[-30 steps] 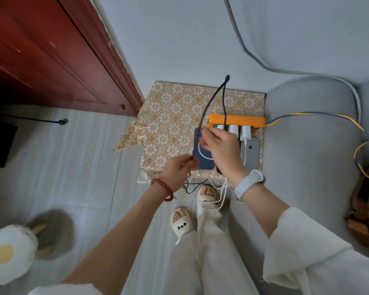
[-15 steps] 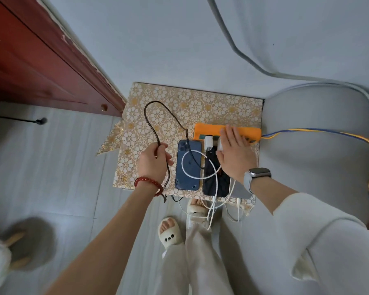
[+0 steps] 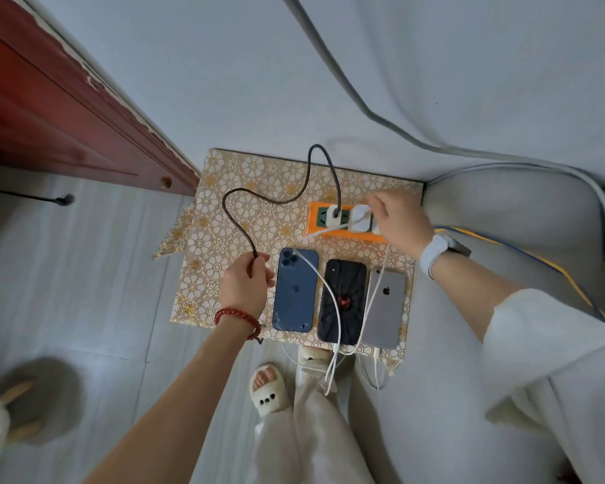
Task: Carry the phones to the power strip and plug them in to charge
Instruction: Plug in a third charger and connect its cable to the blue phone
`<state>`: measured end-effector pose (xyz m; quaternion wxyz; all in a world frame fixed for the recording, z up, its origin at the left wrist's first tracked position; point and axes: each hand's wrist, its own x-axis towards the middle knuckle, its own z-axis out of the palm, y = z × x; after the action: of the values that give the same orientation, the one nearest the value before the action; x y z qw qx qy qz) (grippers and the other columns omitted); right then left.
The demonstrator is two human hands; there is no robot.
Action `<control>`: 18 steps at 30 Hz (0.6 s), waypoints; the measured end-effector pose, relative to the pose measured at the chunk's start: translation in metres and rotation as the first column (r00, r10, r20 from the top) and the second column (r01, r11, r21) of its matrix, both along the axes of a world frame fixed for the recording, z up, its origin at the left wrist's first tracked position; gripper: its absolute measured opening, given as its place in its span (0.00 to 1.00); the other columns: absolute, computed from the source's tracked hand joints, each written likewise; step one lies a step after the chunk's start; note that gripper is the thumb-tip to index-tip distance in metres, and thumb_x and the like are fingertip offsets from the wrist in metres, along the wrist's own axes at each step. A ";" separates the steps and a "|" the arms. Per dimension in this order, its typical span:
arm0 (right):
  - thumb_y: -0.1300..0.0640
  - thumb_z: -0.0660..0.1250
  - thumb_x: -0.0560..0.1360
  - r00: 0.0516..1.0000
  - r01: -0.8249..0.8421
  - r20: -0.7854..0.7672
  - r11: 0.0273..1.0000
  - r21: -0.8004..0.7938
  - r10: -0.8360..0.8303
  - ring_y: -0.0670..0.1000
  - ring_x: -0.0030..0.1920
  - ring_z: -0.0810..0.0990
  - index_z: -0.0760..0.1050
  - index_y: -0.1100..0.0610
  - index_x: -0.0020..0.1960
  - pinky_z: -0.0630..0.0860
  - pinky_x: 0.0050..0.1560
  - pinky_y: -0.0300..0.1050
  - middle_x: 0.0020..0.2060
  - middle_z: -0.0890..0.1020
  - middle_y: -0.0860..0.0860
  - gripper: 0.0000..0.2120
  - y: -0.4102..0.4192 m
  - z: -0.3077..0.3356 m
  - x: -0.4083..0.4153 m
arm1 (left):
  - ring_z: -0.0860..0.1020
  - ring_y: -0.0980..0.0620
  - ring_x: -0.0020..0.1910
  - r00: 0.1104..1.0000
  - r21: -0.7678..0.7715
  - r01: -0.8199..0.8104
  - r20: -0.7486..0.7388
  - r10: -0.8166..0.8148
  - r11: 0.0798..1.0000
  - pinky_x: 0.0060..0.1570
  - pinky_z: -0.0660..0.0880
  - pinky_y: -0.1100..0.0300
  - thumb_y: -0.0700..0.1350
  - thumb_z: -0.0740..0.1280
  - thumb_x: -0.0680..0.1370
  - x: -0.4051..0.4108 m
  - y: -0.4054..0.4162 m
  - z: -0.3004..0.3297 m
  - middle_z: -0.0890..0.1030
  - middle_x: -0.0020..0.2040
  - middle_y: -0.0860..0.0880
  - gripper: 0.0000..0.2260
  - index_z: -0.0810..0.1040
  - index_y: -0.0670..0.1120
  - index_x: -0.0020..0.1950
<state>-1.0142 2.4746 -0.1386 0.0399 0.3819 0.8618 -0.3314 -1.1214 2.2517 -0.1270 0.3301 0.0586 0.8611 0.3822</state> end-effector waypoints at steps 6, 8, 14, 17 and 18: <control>0.60 0.62 0.74 1.000 -0.022 0.020 0.993 0.120 0.020 0.58 0.67 0.66 0.58 0.55 0.71 0.74 0.56 0.55 0.68 0.67 0.56 0.27 -0.034 -0.006 0.047 | 0.76 0.50 0.35 0.999 -0.004 -0.014 0.040 0.014 1.000 0.38 0.72 0.61 0.42 0.56 0.79 -0.001 0.001 0.000 0.76 0.32 0.51 0.09 0.75 0.45 0.47; 0.61 0.63 0.75 0.996 0.092 0.001 0.992 0.090 -0.093 0.59 0.65 0.68 0.56 0.55 0.72 0.74 0.55 0.55 0.67 0.66 0.57 0.28 -0.035 -0.011 0.038 | 0.76 0.50 0.36 0.999 -0.007 -0.010 0.045 0.010 1.000 0.37 0.72 0.61 0.43 0.56 0.79 -0.001 0.000 -0.001 0.76 0.32 0.51 0.09 0.76 0.45 0.47; 0.60 0.59 0.76 0.941 0.323 0.113 0.946 -0.012 -0.319 0.62 0.62 0.72 0.64 0.60 0.68 0.71 0.57 0.51 0.64 0.72 0.62 0.21 -0.022 -0.015 0.016 | 0.76 0.52 0.35 0.999 -0.018 0.046 0.031 -0.045 0.999 0.36 0.71 0.62 0.44 0.57 0.79 0.005 0.000 0.003 0.77 0.32 0.51 0.09 0.76 0.46 0.47; 0.61 0.60 0.74 0.935 0.344 0.098 0.939 0.000 -0.342 0.62 0.59 0.73 0.67 0.61 0.66 0.71 0.51 0.49 0.60 0.74 0.62 0.20 -0.017 -0.017 0.014 | 0.76 0.56 0.33 0.997 -0.027 0.073 0.010 -0.072 0.997 0.35 0.70 0.62 0.44 0.56 0.79 0.009 0.002 0.002 0.77 0.31 0.52 0.09 0.76 0.46 0.46; 0.62 0.60 0.73 0.930 0.358 0.090 0.934 0.008 -0.357 0.62 0.57 0.74 0.68 0.61 0.64 0.71 0.49 0.48 0.59 0.75 0.62 0.19 -0.016 -0.017 0.012 | 0.76 0.56 0.33 0.997 -0.023 0.072 0.013 -0.072 0.997 0.37 0.70 0.61 0.44 0.56 0.79 0.010 0.002 0.002 0.77 0.31 0.53 0.09 0.76 0.46 0.46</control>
<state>-1.0021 2.4587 -0.1559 0.0192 0.5466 0.7740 -0.3192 -1.1114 2.2542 -0.1248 0.3496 0.0834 0.8608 0.3602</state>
